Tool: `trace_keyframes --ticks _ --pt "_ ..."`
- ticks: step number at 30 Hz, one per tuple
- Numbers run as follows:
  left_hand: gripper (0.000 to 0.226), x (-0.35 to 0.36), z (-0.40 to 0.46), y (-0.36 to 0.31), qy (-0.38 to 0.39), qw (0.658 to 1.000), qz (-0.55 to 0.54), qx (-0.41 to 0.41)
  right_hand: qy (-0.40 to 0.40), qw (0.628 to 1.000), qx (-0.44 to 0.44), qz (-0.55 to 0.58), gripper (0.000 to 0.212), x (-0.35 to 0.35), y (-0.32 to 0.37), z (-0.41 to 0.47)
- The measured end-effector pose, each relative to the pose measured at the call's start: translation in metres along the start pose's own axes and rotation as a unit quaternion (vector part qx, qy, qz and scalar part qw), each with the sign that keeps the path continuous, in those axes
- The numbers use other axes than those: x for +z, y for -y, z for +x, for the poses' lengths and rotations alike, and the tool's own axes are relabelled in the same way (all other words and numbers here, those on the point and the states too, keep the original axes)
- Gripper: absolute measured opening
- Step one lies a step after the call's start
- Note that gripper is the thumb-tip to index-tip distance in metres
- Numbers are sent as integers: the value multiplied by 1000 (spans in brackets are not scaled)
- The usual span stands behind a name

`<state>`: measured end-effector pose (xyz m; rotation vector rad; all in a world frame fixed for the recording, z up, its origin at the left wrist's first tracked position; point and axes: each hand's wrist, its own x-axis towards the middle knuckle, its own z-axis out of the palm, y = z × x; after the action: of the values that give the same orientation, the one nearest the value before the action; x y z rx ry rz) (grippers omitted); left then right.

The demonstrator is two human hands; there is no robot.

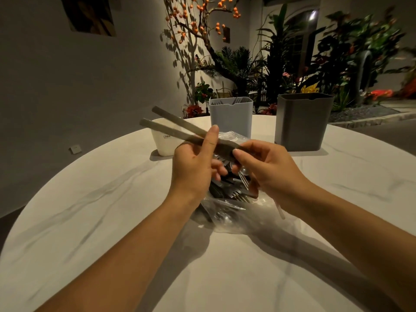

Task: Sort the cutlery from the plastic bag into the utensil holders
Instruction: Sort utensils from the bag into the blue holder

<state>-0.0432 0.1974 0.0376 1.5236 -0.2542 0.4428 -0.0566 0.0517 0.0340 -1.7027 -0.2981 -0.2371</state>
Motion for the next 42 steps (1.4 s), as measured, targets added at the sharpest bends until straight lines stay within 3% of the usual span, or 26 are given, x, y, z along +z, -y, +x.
trace_keyframes --ticks 2,4,6,8,10,16,17,20,24,27,32,37,39,42 --pt "52 -2 -4 6 81 985 118 94 -33 999 -1 17 12 -2 2 2" --pt "49 -2 -8 11 129 923 258 254 -58 998 2 7 11 -3 2 3" --pt "36 2 -9 10 94 867 323 367 -64 998 -3 -23 10 -5 -1 4" --pt "24 3 -6 5 9 823 365 436 -60 996 -21 -55 11 -5 -3 5" --pt "25 -2 0 4 -16 787 415 457 -54 994 -43 -84 12 -5 -5 6" --pt "35 -17 8 1 21 724 596 347 -39 985 -88 -144 12 -10 -3 6" --pt "32 -18 7 -2 36 734 590 334 -39 985 -91 -143 12 -11 -1 6" --pt "21 -19 5 -5 89 809 524 252 -44 993 -76 -83 18 -10 5 5" --pt "17 -8 0 -11 103 916 371 113 -92 991 47 83 27 -10 13 7" --pt "18 7 -3 -12 144 959 244 -25 -81 964 64 246 19 -8 19 10" --pt "46 20 -10 -13 162 971 121 -128 -82 955 43 282 31 -3 18 11" --pt "77 19 -8 -7 196 959 123 -166 -147 964 5 223 32 -4 13 14" --pt "64 19 -8 -6 223 952 129 -166 -148 968 -12 203 31 -4 11 14" --pt "21 19 -10 -5 273 939 130 -164 -148 970 -30 192 29 -3 10 14"
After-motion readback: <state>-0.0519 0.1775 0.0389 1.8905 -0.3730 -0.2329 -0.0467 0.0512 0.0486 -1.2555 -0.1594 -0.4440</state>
